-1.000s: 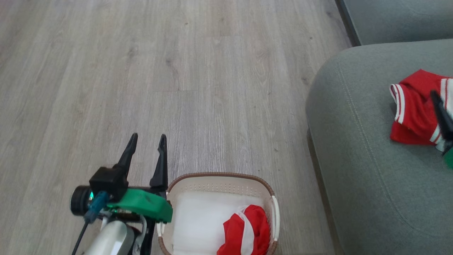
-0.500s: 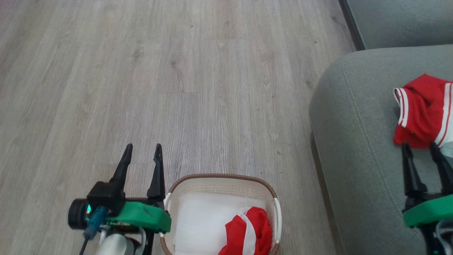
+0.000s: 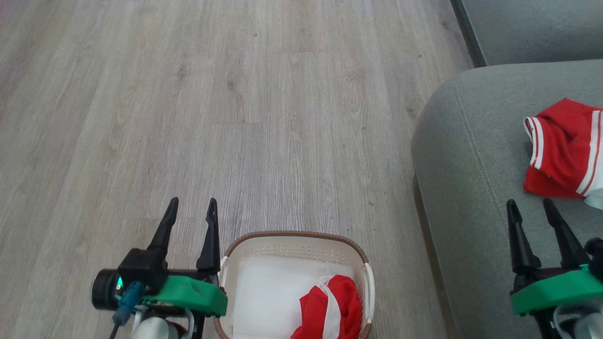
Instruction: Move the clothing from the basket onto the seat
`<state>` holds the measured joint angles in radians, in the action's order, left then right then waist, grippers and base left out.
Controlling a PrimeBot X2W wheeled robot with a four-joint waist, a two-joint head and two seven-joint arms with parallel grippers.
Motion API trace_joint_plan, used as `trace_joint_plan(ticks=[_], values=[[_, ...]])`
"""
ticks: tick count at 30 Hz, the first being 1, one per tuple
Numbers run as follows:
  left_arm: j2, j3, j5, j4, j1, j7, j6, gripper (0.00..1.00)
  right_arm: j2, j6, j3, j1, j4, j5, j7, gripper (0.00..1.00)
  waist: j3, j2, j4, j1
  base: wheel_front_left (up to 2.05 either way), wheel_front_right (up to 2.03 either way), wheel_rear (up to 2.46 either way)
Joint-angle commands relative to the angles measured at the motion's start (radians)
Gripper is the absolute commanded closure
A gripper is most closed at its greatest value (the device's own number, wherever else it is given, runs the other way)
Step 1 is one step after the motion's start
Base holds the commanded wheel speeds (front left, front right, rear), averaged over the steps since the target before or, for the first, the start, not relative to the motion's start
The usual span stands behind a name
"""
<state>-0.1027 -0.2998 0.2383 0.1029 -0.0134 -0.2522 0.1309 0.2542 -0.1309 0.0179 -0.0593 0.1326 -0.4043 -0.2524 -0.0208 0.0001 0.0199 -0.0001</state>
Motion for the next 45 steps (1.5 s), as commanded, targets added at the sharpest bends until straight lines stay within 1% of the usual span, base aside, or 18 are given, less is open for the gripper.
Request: trace_joint_plan(ticks=[1, 6, 14, 27, 35, 41, 45], values=[[0.006, 0.047, -0.011, -0.027, -0.031, -0.010, -0.005, 0.00, 0.018, 0.000, -0.020, 0.016, -0.036, 0.009, -0.009, 0.00, 0.000, -0.0001, -0.001, 0.0001, 0.00, 0.00, 0.00], [0.021, 0.067, -0.030, -0.016, -0.031, -0.010, -0.025, 0.00, 0.020, 0.000, -0.022, 0.022, -0.037, 0.009, -0.009, 0.00, 0.001, -0.0001, -0.004, 0.0001, 0.00, 0.00, 0.00], [0.037, 0.090, -0.051, -0.008, -0.030, -0.010, -0.045, 0.00, 0.022, 0.000, -0.032, 0.030, -0.037, 0.006, -0.009, 0.00, 0.004, -0.0001, -0.008, 0.0001, 0.00, 0.00, 0.00], [0.048, 0.101, -0.071, 0.006, -0.036, -0.010, -0.064, 0.00, 0.026, 0.000, -0.042, 0.047, -0.034, 0.003, -0.009, 0.00, 0.016, -0.0001, -0.025, 0.0001, 0.00, 0.00, 0.00], [0.051, 0.090, -0.079, 0.023, -0.057, -0.010, -0.063, 0.00, 0.036, 0.000, -0.044, 0.069, -0.040, -0.007, -0.009, 0.00, 0.049, -0.0001, -0.062, 0.0001, 0.00, 0.00, 0.00], [0.052, 0.071, -0.079, 0.031, -0.091, -0.010, -0.052, 0.00, 0.048, 0.000, -0.033, 0.102, -0.053, -0.023, -0.009, 0.00, 0.098, -0.0001, -0.093, 0.0001, 0.00, 0.00, 0.00], [0.052, 0.038, -0.061, 0.055, -0.126, -0.010, -0.037, 0.00, 0.065, 0.000, -0.032, 0.141, -0.066, -0.037, -0.009, 0.00, 0.142, -0.0001, -0.115, 0.0001, 0.00, 0.00, 0.00]])
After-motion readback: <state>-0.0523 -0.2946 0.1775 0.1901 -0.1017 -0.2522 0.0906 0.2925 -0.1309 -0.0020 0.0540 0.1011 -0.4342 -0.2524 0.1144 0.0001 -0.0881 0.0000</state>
